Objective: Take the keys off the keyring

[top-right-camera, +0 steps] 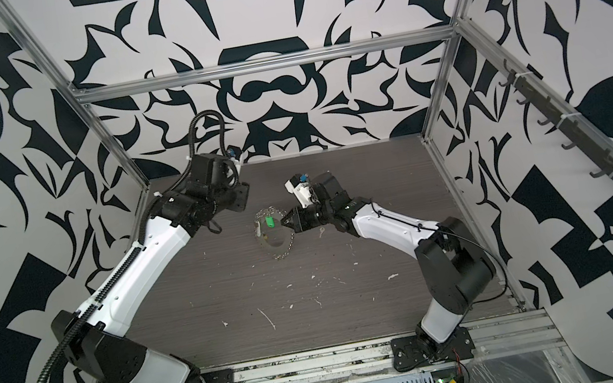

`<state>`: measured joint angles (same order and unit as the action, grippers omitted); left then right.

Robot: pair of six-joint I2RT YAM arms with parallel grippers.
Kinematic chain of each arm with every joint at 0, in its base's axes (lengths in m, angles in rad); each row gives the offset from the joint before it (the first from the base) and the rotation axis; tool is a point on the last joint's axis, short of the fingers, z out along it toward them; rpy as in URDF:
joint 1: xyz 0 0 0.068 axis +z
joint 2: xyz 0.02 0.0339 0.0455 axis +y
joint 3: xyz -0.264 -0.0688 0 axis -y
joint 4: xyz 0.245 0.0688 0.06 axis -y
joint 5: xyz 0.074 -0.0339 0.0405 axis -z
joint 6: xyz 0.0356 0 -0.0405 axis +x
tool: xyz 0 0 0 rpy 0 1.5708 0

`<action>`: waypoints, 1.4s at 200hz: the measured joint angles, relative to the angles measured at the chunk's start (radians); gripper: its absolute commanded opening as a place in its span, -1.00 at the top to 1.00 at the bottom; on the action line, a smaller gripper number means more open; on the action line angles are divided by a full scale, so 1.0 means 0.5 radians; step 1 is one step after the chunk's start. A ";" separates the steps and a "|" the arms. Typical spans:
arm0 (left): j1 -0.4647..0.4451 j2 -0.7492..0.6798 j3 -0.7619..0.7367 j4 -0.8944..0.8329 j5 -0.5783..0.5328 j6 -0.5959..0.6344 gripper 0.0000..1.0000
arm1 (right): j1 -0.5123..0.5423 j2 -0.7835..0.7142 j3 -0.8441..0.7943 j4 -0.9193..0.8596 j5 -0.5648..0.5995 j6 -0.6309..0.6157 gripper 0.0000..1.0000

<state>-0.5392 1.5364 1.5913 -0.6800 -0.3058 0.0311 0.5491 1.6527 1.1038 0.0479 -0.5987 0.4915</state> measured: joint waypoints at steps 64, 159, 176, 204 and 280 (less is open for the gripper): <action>0.122 -0.327 -0.468 0.252 0.149 -0.144 -0.03 | -0.032 0.329 -0.079 0.362 -0.038 0.182 1.00; 0.123 -0.474 -0.684 0.407 0.306 -0.224 -0.08 | -0.195 0.727 0.086 0.678 -0.143 0.380 1.00; 0.123 -0.475 -0.689 0.388 0.336 -0.263 -0.09 | -0.211 0.776 0.126 0.677 -0.158 0.373 1.00; 0.123 -0.475 -0.698 0.370 0.400 -0.314 -0.09 | -0.223 0.868 0.223 0.649 -0.188 0.337 1.00; 0.127 -0.586 -0.877 0.340 0.468 -0.337 -0.07 | -0.224 0.930 0.429 0.365 -0.192 0.139 0.97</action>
<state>-0.4759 1.2434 1.1530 -0.5102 -0.0715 -0.1375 0.4370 2.1178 1.3182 0.2302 -0.6949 0.5610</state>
